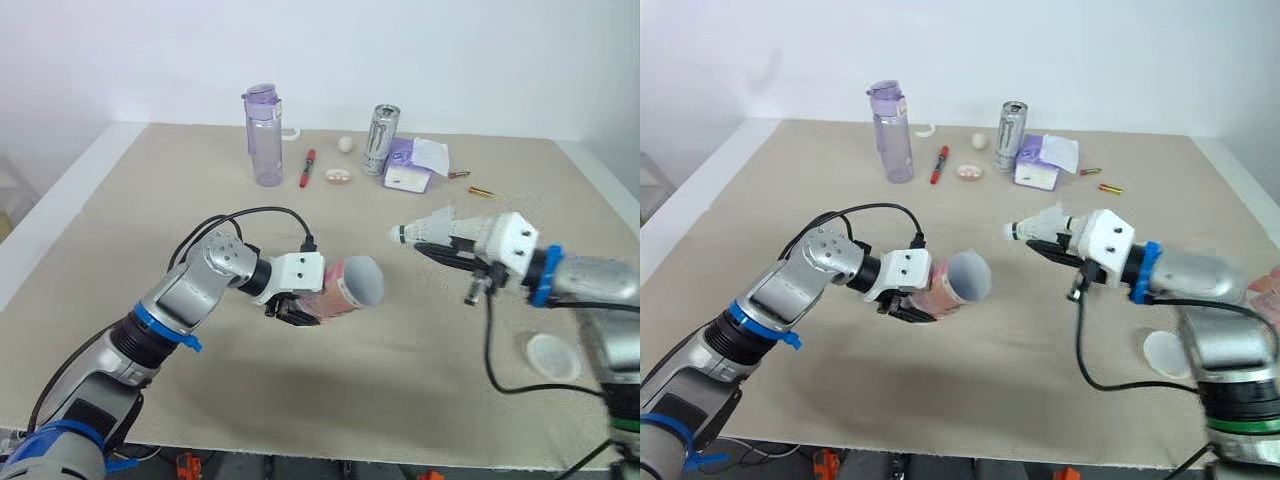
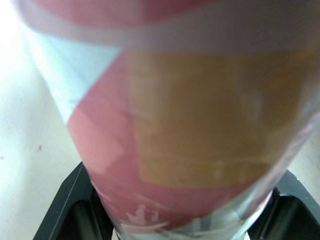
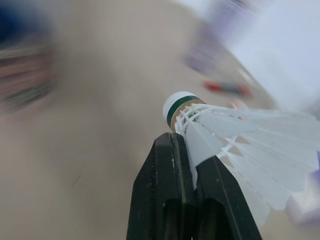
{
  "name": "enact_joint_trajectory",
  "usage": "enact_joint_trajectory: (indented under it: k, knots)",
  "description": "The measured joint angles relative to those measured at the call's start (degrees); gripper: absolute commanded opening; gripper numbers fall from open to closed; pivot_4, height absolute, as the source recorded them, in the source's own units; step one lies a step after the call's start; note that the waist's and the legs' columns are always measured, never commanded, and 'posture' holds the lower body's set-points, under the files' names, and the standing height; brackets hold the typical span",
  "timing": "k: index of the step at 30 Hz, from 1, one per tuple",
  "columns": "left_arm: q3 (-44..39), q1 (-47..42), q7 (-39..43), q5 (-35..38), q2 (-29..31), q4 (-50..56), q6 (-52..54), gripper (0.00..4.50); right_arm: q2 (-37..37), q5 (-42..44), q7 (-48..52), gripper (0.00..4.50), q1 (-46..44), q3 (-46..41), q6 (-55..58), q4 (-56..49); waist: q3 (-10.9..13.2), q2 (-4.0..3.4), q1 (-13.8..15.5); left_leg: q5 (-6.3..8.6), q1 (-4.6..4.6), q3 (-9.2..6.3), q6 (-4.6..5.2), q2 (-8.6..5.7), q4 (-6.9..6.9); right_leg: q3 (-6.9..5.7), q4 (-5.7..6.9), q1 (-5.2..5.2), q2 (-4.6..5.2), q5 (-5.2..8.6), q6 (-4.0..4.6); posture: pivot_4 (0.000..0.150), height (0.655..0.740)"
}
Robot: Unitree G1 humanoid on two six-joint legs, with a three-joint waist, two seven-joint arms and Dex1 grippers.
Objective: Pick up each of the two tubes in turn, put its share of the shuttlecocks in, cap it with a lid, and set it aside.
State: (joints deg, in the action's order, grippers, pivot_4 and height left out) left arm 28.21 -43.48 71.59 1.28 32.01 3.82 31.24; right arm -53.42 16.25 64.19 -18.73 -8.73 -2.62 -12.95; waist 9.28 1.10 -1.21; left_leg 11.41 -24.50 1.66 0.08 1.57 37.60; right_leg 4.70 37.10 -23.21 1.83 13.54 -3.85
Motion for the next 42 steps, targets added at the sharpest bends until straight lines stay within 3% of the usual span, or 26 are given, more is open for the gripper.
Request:
enact_joint_trajectory:
  k: [14,21,24,29,30,32,39,42]
  knots:
    - [-0.51,-0.50,-0.09,0.42,-1.12,-0.76,3.01,2.75,-0.49,1.33,7.07,0.10,-4.72,6.50,-7.59,-4.17,-0.03,0.06,0.03,-0.01,0.01,-0.01,-0.01,0.04,0.01,0.03,0.01,-0.02,-0.02,-0.07,0.14,0.150,0.7400]
    - [-0.40,-0.49,-0.41,0.41,-1.39,-0.37,3.64,2.75,1.84,-3.70,7.16,0.10,-11.13,12.95,-11.07,-2.92,-0.03,0.07,0.12,-0.02,-0.01,-0.01,-0.01,0.03,0.01,0.03,0.00,-0.02,0.00,-0.06,0.13,0.150,0.7400]
    - [-0.36,-0.46,-0.44,0.41,-1.42,-0.20,3.65,2.75,1.83,-4.52,7.55,1.01,-11.15,13.53,-11.74,-2.27,-0.03,0.07,0.17,-0.02,-0.03,0.02,-0.01,-0.01,0.01,0.04,0.00,-0.03,0.06,-0.03,0.12,0.150,0.7400]
    - [0.04,-0.41,-0.82,-0.01,-1.32,0.17,3.57,2.75,1.82,-3.19,7.05,3.32,-11.29,12.74,-10.88,-2.26,-0.03,0.07,0.17,-0.02,-0.01,0.00,-0.01,-0.01,0.01,0.03,0.01,0.00,0.06,-0.04,0.13,0.150,0.7400]
    - [0.05,-0.41,-0.83,-0.05,-1.32,0.17,3.55,2.75,1.82,-2.81,6.99,3.32,-11.27,12.57,-10.53,-2.30,-0.03,0.07,0.17,-0.02,0.00,0.00,-0.01,-0.01,0.01,0.03,0.01,0.00,0.06,-0.05,0.13,0.150,0.7400]
    - [0.07,-0.42,-0.86,-0.07,-1.28,0.14,3.52,2.75,1.59,0.66,6.57,4.39,-10.08,10.55,-6.80,-2.94,-0.03,0.07,0.20,-0.02,-0.01,-0.02,-0.01,0.00,0.01,0.01,0.01,0.01,0.06,-0.05,0.14,0.150,0.7400]
    - [0.07,-0.42,-0.94,-0.01,-1.26,0.06,3.41,2.75,1.26,16.96,-1.97,4.47,-3.02,-2.98,14.76,-3.82,-0.05,0.15,0.24,-0.04,0.00,-0.07,0.02,0.01,0.01,-0.05,0.01,0.06,0.11,-0.08,0.17,0.150,0.7400]
    - [0.09,-0.45,-0.85,-0.01,-1.16,-0.01,3.23,2.75,2.31,19.03,-9.57,4.47,3.82,-10.79,23.90,3.24,-0.10,0.27,0.24,-0.04,0.00,-0.04,0.02,0.02,0.01,-0.06,0.00,0.05,0.12,-0.08,0.18,0.150,0.7400]
